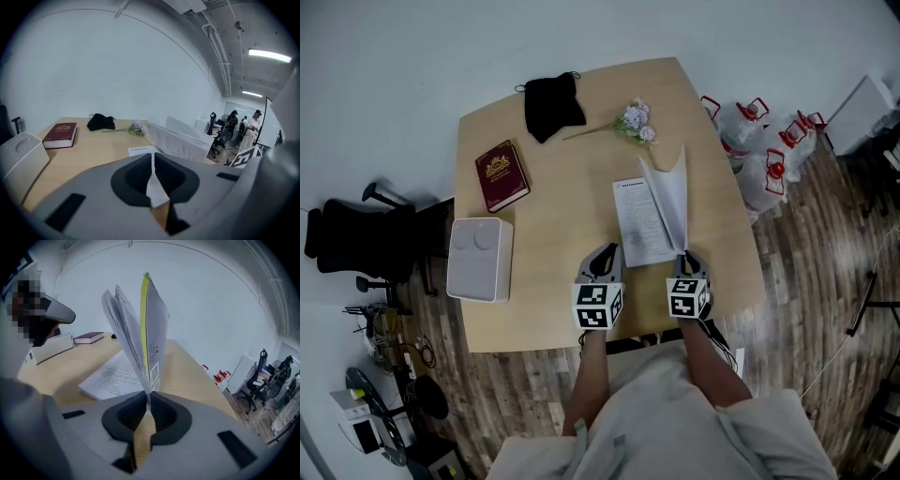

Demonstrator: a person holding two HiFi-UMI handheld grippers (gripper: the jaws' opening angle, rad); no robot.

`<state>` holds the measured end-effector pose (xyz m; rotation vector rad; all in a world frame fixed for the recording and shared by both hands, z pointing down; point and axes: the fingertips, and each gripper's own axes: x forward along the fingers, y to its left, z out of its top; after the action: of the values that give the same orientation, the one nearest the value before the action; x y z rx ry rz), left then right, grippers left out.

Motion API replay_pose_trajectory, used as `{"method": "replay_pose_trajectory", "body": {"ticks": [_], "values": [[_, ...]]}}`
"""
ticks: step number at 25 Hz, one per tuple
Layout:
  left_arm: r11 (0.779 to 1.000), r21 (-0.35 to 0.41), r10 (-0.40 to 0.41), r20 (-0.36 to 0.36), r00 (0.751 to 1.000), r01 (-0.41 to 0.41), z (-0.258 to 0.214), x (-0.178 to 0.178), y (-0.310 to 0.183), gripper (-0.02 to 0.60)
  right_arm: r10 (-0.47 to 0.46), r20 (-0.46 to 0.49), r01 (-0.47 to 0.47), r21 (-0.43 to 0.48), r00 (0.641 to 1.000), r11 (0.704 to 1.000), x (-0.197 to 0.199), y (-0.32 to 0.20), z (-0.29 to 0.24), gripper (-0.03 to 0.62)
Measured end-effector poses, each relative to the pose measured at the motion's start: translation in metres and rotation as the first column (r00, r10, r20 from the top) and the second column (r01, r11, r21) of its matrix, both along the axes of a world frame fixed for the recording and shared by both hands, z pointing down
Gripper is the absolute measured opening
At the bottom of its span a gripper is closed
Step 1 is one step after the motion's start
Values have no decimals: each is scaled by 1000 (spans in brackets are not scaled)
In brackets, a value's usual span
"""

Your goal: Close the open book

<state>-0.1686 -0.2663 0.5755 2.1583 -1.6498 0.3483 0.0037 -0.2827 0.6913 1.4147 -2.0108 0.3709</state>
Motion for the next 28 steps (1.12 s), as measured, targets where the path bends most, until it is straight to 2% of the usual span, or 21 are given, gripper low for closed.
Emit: {"method": "replay_pose_trajectory", "body": {"ticks": [8,15,21,26,28], "values": [[1000,-5,-3,7,1000,3,3,0,2,26,-53,-51,52,-5,997,999,-7,5,5,40],[1000,-6,-16,9,1000,16,4,-5,7,26,-108,-72,107,-24,991,994,-17,11,12,74],[999,-16,-28,5,1000,28,8,-10,12,26,-122,-93,120,-21,988,993,-19,11,13,80],[999,-20,-25,0,1000,25,11,-9,14,26,-134,-94,127,-78,987,989,-22,19,22,137],[1000,-22,-21,-3,1000,21,12,-7,14,26,-109,-58,104,-86,992,991,-18,22,22,99]]}}
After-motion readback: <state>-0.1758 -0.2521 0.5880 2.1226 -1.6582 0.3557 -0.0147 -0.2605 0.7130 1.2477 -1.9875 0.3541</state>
